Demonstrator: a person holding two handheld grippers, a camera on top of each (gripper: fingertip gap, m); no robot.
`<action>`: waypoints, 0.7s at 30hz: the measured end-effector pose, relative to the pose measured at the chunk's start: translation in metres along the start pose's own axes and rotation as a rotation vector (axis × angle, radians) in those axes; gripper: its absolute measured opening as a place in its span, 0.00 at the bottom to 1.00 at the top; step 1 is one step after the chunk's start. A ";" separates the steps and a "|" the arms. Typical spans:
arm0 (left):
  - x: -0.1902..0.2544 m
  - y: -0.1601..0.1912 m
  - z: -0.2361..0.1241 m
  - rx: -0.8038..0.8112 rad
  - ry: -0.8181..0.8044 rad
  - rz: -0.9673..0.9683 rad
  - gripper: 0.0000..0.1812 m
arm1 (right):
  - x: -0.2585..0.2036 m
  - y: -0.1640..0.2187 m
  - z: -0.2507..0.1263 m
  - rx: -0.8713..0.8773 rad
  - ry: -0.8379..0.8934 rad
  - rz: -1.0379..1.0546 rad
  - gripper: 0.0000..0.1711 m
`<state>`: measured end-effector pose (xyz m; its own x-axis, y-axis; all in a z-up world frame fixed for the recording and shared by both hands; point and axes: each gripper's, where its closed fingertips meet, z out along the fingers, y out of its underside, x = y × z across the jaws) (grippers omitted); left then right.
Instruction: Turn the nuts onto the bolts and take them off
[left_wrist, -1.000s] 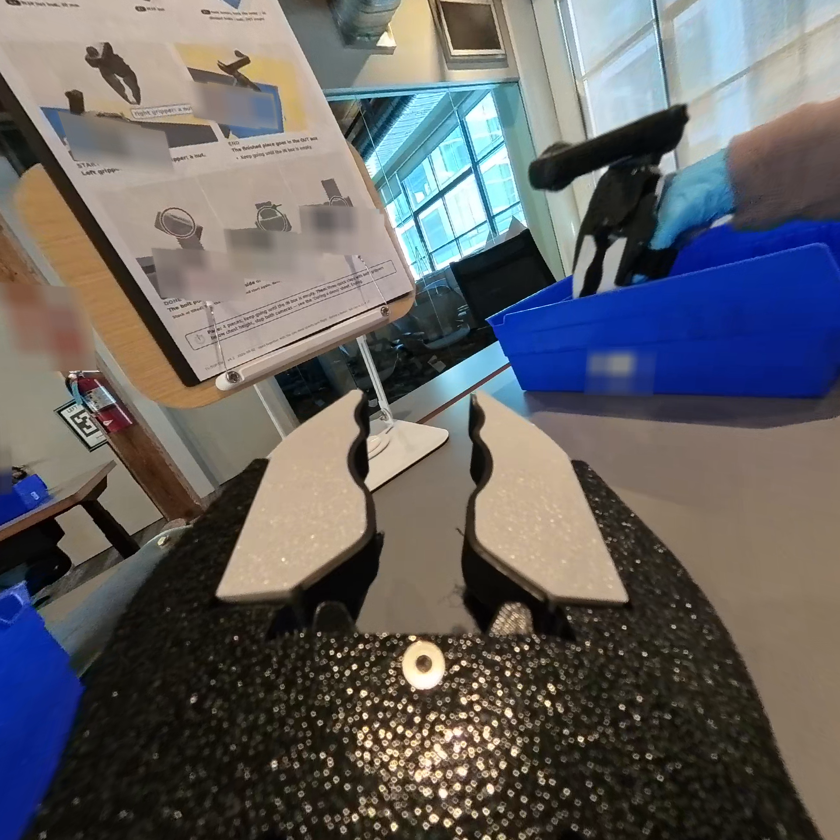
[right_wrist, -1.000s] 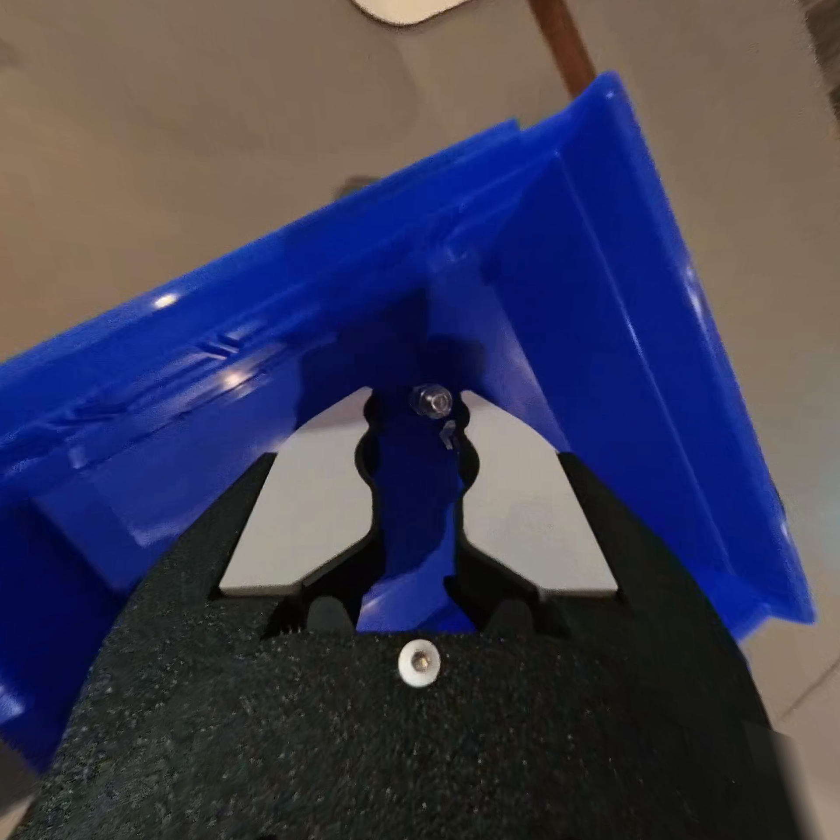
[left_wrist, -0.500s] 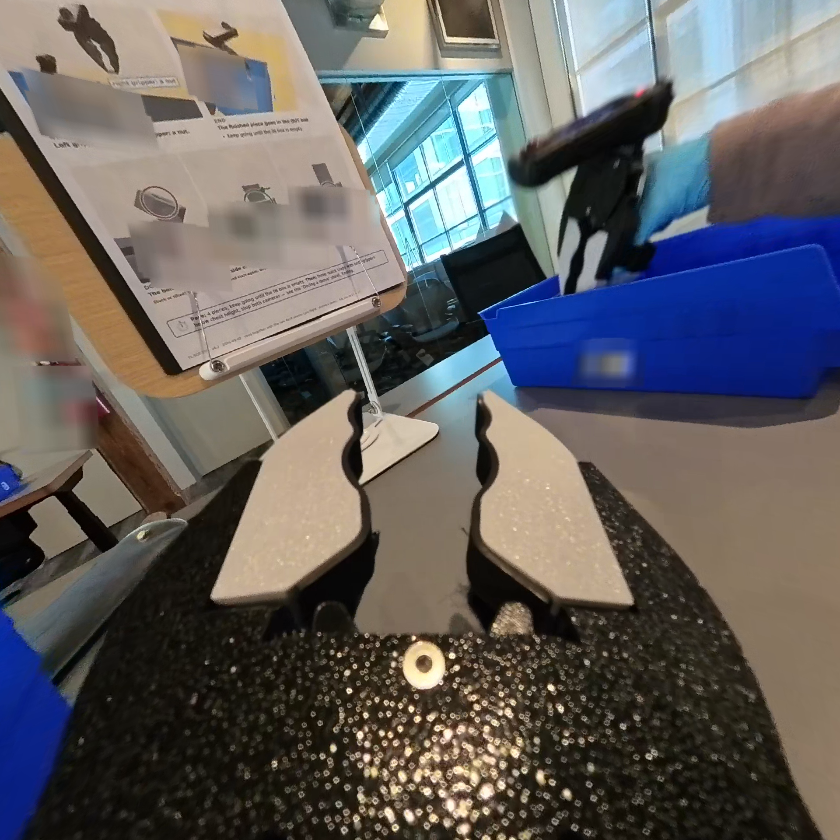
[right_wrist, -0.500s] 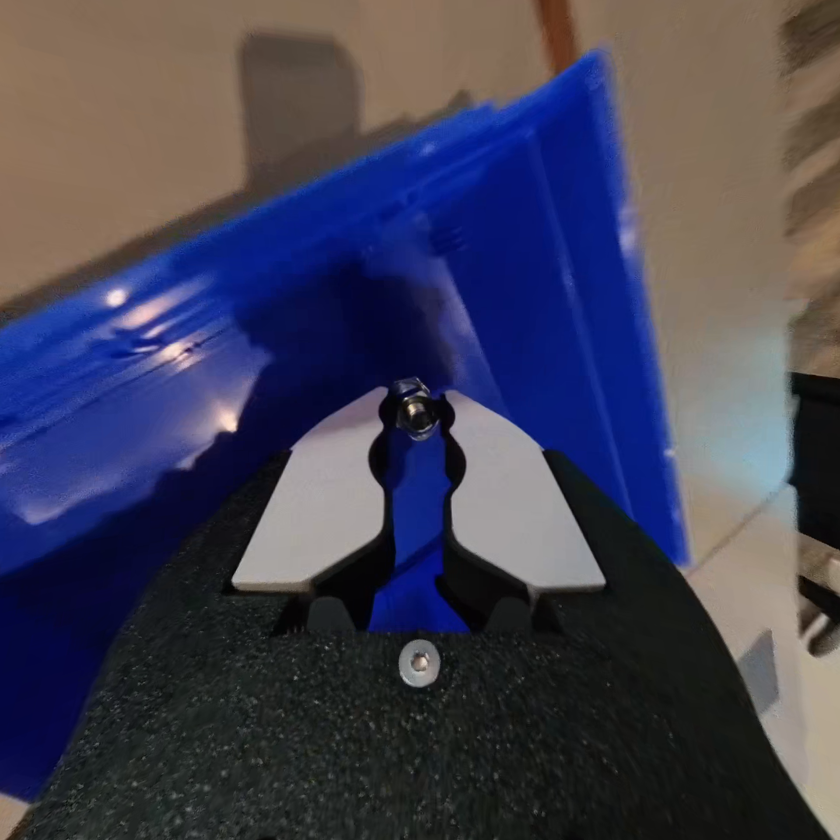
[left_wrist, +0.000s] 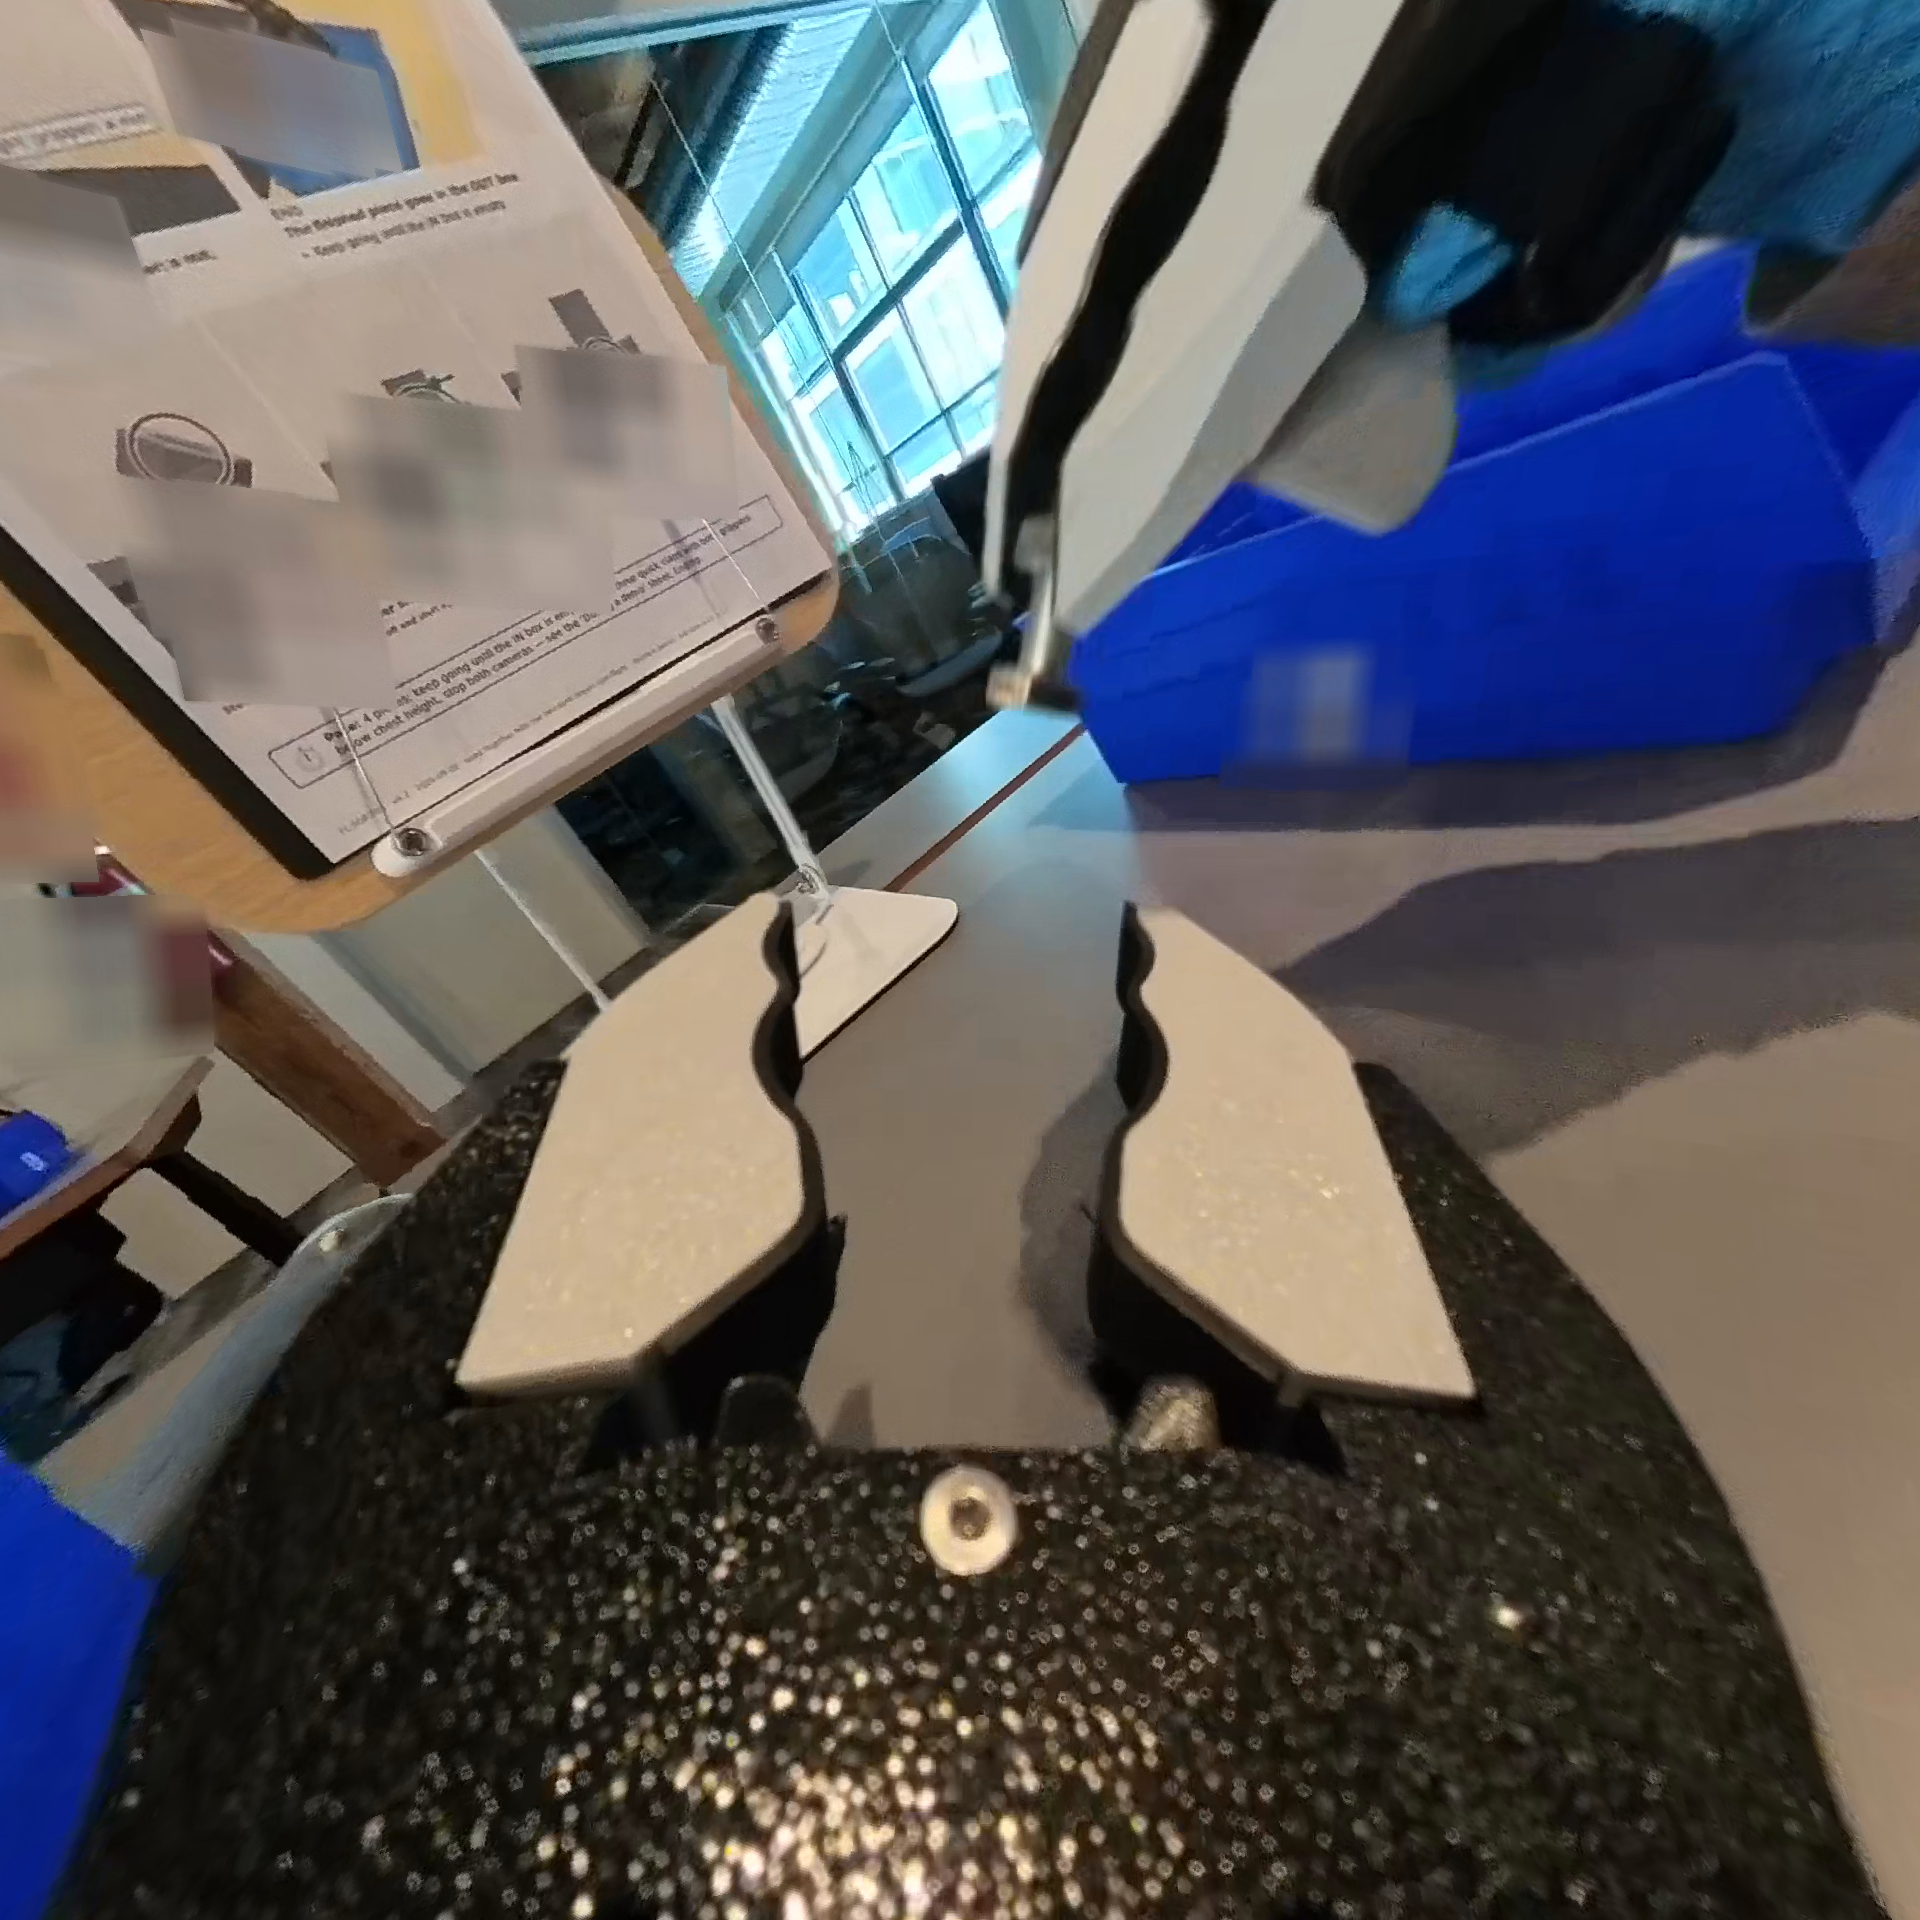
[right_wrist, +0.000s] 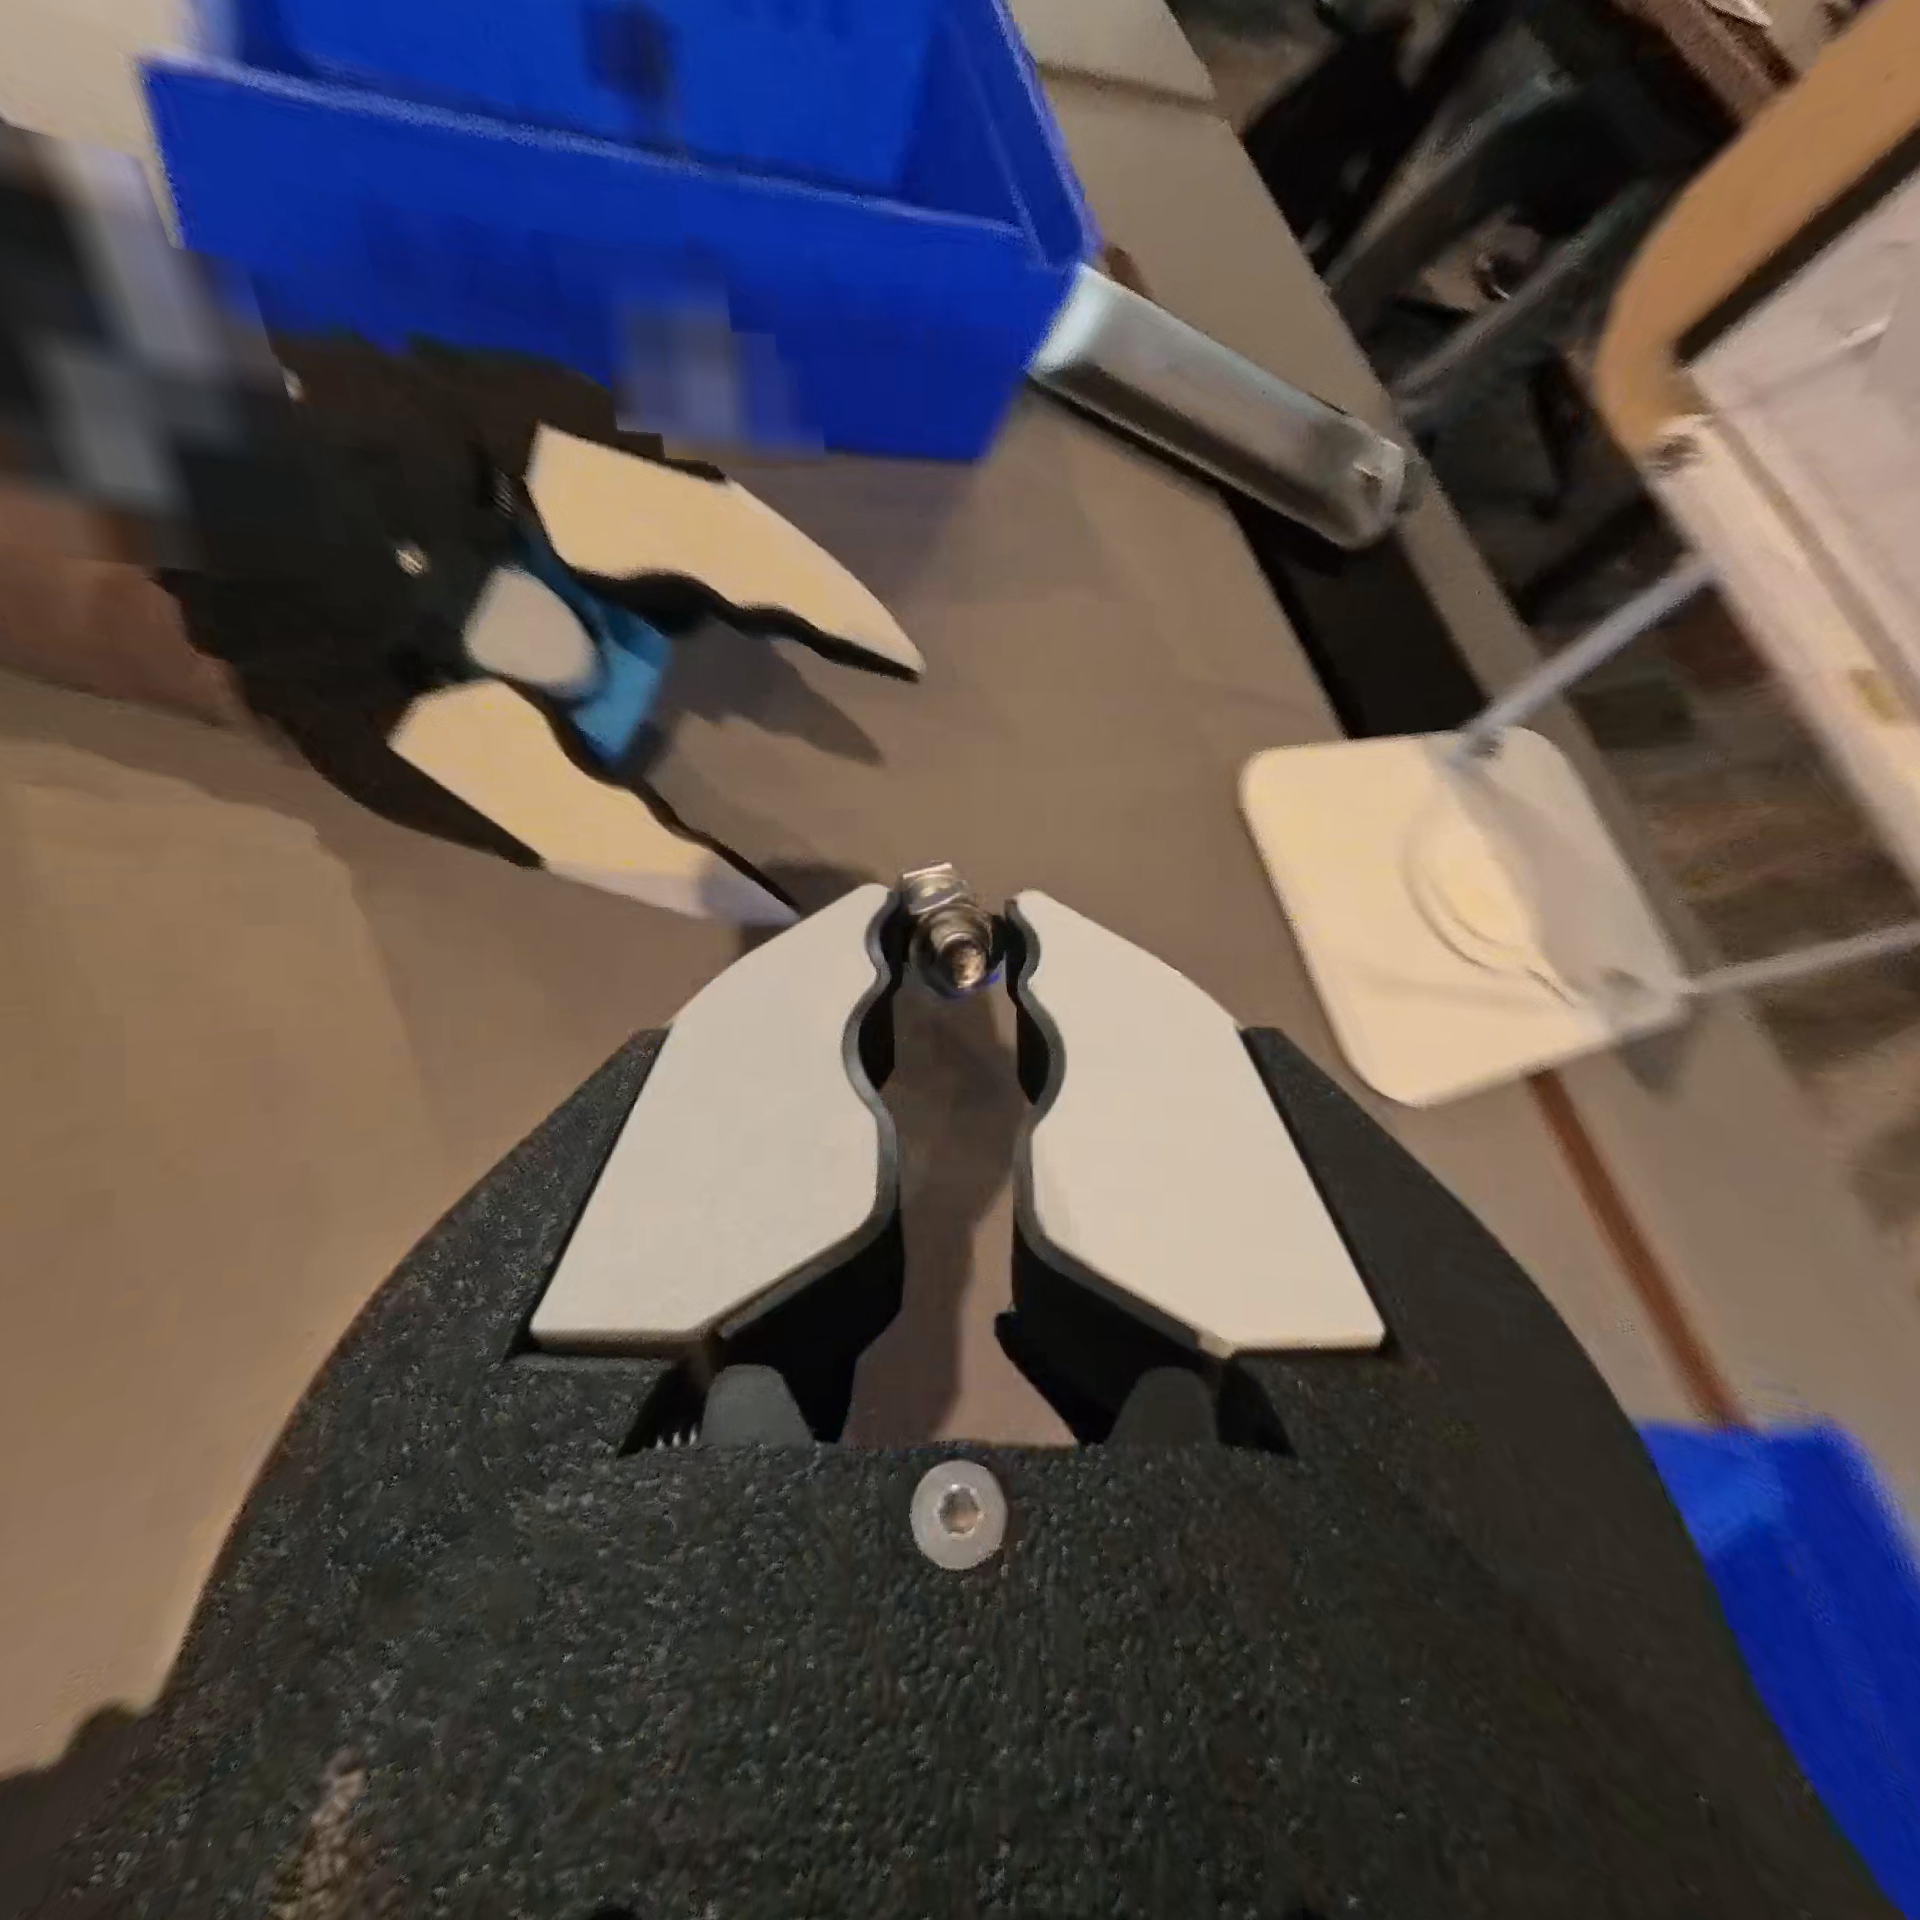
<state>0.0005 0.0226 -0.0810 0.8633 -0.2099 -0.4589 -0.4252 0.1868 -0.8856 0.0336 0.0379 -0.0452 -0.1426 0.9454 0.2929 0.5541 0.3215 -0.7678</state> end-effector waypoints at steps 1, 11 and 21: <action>0.001 0.000 -0.001 -0.005 0.001 0.029 0.32 | -0.008 0.000 0.009 0.033 -0.032 0.030 0.10; 0.014 0.002 -0.004 -0.038 0.003 0.270 0.14 | -0.042 0.002 0.037 0.242 -0.174 0.195 0.11; 0.005 0.001 -0.005 -0.065 -0.004 0.173 0.11 | -0.022 -0.010 0.031 0.524 -0.101 0.392 0.17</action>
<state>0.0029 0.0173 -0.0839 0.7767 -0.1765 -0.6047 -0.5841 0.1575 -0.7962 0.0060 0.0157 -0.0616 -0.1023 0.9897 -0.1003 0.1121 -0.0888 -0.9897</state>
